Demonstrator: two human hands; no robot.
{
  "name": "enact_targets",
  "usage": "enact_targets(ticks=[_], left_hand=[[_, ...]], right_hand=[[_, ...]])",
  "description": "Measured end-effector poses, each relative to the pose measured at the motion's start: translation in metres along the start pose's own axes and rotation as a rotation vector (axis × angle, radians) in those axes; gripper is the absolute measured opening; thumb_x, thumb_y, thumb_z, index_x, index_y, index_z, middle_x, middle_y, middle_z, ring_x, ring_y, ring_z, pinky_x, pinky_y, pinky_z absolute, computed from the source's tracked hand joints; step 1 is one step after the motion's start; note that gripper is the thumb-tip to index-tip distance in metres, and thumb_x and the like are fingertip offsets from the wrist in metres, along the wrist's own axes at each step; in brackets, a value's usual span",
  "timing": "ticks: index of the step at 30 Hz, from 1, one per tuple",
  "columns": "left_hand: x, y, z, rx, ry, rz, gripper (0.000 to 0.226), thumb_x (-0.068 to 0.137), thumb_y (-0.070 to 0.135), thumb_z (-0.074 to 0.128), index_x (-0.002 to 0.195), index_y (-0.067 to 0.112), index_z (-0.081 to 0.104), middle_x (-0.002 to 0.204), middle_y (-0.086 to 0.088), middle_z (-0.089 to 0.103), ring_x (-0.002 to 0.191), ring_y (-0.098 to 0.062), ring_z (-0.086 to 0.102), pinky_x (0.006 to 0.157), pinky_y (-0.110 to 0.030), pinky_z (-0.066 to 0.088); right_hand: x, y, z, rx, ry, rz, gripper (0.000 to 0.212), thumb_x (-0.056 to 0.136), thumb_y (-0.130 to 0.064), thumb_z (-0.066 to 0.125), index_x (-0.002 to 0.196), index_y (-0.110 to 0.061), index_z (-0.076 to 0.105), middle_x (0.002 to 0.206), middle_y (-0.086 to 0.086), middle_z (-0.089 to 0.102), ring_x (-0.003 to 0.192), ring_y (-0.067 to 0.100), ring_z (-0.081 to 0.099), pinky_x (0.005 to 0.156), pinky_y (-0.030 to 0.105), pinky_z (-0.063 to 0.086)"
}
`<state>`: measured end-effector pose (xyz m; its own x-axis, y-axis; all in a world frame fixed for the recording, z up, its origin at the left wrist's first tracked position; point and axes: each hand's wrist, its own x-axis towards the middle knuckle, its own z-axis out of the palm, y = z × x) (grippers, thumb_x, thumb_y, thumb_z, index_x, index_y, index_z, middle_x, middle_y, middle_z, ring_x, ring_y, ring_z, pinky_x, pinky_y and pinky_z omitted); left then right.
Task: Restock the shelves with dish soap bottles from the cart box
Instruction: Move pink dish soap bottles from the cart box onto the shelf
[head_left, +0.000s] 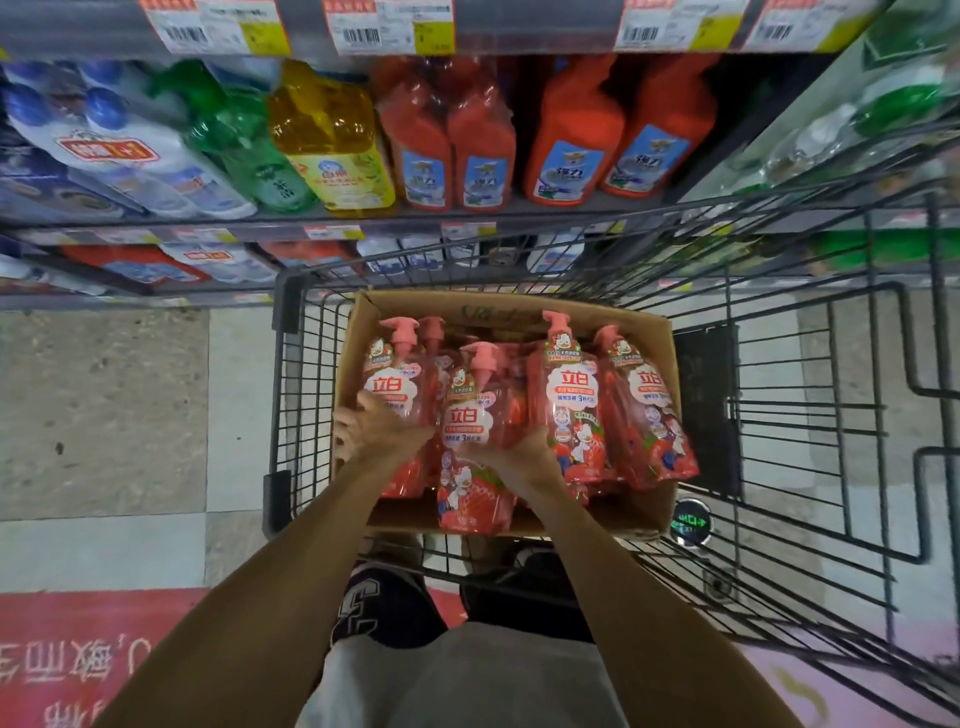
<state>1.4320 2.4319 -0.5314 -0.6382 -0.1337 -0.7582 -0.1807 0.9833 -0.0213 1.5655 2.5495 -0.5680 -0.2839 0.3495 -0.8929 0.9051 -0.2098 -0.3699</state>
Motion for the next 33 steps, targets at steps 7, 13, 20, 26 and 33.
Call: enact_targets(ticks=[7,13,20,26,33], left_hand=[[0.009,-0.017,0.007,-0.407,-0.195,0.073,0.073,0.081,0.065,0.062,0.127,0.02,0.026,0.135,-0.014,0.046,0.114,-0.031,0.058,0.086,-0.047,0.056],[0.021,-0.027,-0.005,-0.568,-0.319,0.083,0.08,0.073,0.051,0.081,0.132,0.019,0.038,0.116,0.0,0.06,0.098,-0.02,0.066,0.075,-0.035,0.056],[-0.008,-0.023,-0.028,-0.636,-0.475,0.166,0.043,0.075,0.035,0.081,0.111,0.028,0.059,0.108,0.001,0.071,0.086,-0.012,0.069,0.067,-0.028,0.053],[-0.034,-0.046,-0.04,-0.822,-0.494,0.216,0.064,0.068,0.032,0.082,0.125,0.031,0.054,0.113,0.0,0.072,0.096,-0.019,0.073,0.081,-0.038,0.058],[-0.039,-0.072,-0.08,-0.796,-0.36,0.376,0.09,0.061,0.027,0.09,0.139,0.032,0.045,0.111,0.004,0.073,0.095,-0.011,0.072,0.081,-0.033,0.058]], right_hand=[[-0.024,-0.009,-0.023,0.101,-0.15,-0.072,0.053,0.074,-0.03,0.087,0.113,-0.027,0.05,0.108,-0.007,0.066,0.098,0.012,0.065,0.096,0.041,0.052],[-0.015,-0.014,-0.012,0.054,-0.032,-0.033,0.109,0.054,-0.059,0.089,0.137,-0.017,0.033,0.123,-0.004,0.055,0.112,0.021,0.06,0.092,0.036,0.051],[-0.003,0.02,-0.017,0.113,-0.049,-0.141,0.11,0.04,-0.078,0.086,0.131,-0.033,0.046,0.115,-0.013,0.069,0.101,0.008,0.07,0.085,0.042,0.06],[-0.037,-0.009,-0.04,0.254,-0.169,-0.265,0.065,0.067,-0.02,0.092,0.117,-0.036,0.054,0.113,-0.001,0.074,0.105,0.018,0.071,0.091,0.046,0.058],[-0.082,-0.056,-0.035,0.276,-0.104,-0.295,0.089,0.061,-0.019,0.095,0.13,-0.023,0.039,0.111,-0.01,0.068,0.104,0.005,0.065,0.069,0.008,0.051]])
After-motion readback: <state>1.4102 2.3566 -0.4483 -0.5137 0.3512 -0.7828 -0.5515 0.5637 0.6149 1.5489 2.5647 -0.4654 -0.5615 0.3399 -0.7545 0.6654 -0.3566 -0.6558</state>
